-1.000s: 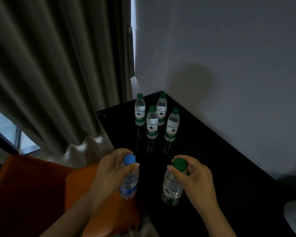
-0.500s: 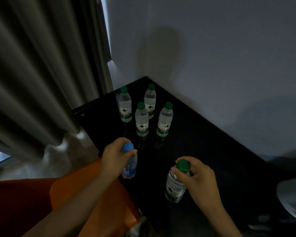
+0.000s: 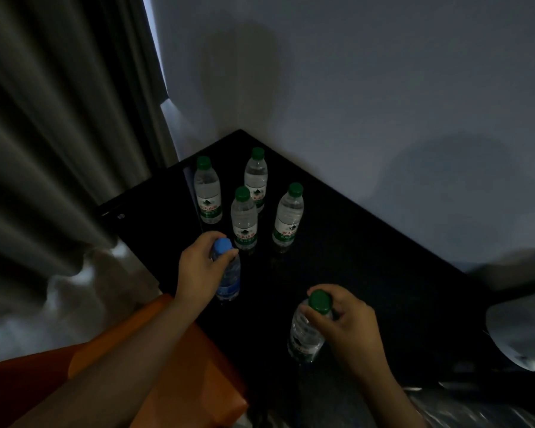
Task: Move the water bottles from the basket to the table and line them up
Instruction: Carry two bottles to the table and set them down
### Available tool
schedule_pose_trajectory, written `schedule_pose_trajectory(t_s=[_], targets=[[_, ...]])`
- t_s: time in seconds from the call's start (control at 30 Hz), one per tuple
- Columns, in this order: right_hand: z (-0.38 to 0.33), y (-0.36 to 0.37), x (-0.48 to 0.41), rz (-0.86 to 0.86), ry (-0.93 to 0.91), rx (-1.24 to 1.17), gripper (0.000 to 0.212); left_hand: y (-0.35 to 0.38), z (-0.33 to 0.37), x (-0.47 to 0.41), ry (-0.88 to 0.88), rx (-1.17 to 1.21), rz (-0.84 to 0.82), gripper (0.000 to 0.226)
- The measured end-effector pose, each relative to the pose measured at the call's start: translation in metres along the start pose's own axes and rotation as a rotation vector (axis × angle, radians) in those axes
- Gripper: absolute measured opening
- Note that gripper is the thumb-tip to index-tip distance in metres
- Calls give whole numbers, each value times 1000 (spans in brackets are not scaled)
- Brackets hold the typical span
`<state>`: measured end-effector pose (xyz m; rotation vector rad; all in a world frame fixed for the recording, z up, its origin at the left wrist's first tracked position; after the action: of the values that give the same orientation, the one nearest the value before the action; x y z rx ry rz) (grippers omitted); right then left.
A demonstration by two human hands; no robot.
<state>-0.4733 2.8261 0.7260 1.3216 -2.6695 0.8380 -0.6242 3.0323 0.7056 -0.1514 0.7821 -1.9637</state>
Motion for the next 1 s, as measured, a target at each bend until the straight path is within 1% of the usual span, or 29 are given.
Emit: schedule_pose_trajectory(t_s=[0.2, 0.37, 0.63, 0.87, 1.0], targets=[[-6, 22, -21, 27, -11, 44, 19, 0, -2, 7, 50, 63, -55, 22], [-15, 42, -40, 19, -43, 35, 22, -5, -11, 5, 89, 8, -52, 20], [-30, 67, -66, 84, -104, 38, 18, -5, -17, 3, 73, -35, -96, 23], [-24, 79, -70, 57, -90, -1, 17, -6, -21, 5, 82, -25, -90, 22], [-16, 81, -65, 44, -79, -1, 21, -4, -23, 5, 78, -39, -90, 22]])
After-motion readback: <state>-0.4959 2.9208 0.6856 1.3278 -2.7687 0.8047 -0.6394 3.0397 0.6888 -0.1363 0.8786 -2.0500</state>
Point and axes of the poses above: each hand's wrist, its own x-axis away from the middle knuckle, its own y-axis out of the palm, z = x × y, the point moved 1 cm from there along -x, towards the middle knuckle, and after that the axes turned 10 degrees about y, right-handed, at the moved point
